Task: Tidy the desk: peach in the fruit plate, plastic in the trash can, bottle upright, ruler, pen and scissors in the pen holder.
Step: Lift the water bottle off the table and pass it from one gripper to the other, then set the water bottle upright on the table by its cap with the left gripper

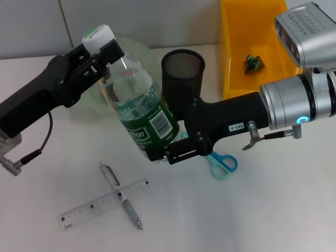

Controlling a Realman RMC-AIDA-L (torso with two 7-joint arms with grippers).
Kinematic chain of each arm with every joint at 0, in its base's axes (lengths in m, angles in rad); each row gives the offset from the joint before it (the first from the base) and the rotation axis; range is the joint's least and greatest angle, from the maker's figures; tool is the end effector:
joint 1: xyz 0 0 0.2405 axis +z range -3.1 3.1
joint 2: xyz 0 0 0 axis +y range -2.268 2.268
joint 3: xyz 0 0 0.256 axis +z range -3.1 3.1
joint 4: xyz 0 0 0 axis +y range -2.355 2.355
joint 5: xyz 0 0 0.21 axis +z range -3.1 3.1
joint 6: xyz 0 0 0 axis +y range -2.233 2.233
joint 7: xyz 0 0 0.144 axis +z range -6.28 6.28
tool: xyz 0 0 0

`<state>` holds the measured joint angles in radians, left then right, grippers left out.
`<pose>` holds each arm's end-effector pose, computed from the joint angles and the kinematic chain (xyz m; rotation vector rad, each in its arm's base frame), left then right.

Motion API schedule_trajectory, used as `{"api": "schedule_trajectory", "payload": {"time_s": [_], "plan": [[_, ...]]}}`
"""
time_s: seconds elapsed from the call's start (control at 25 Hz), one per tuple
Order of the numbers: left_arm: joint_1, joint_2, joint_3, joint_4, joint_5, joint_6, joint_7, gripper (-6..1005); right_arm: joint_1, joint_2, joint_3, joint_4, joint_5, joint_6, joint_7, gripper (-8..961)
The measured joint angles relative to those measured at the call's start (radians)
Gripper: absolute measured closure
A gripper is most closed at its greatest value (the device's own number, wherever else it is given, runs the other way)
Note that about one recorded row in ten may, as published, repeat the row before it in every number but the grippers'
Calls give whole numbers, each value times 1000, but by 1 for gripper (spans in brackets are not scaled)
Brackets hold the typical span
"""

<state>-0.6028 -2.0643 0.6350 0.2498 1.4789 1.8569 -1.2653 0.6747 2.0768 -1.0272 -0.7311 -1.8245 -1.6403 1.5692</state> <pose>-0.2067 0.3157 0.0095 -2.3914 -0.6233 -1.7057 0.1669 0.3425 -0.0232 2.9657 -0.4217 -0.7376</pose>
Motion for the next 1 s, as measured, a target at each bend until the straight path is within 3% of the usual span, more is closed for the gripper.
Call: {"api": "schedule_trajectory", "payload": {"time_s": [1.0], "plan": [[5,1,-6,41,-15,1,-30,564,-10,-1,-2,49,-48,35,-1,184]]}}
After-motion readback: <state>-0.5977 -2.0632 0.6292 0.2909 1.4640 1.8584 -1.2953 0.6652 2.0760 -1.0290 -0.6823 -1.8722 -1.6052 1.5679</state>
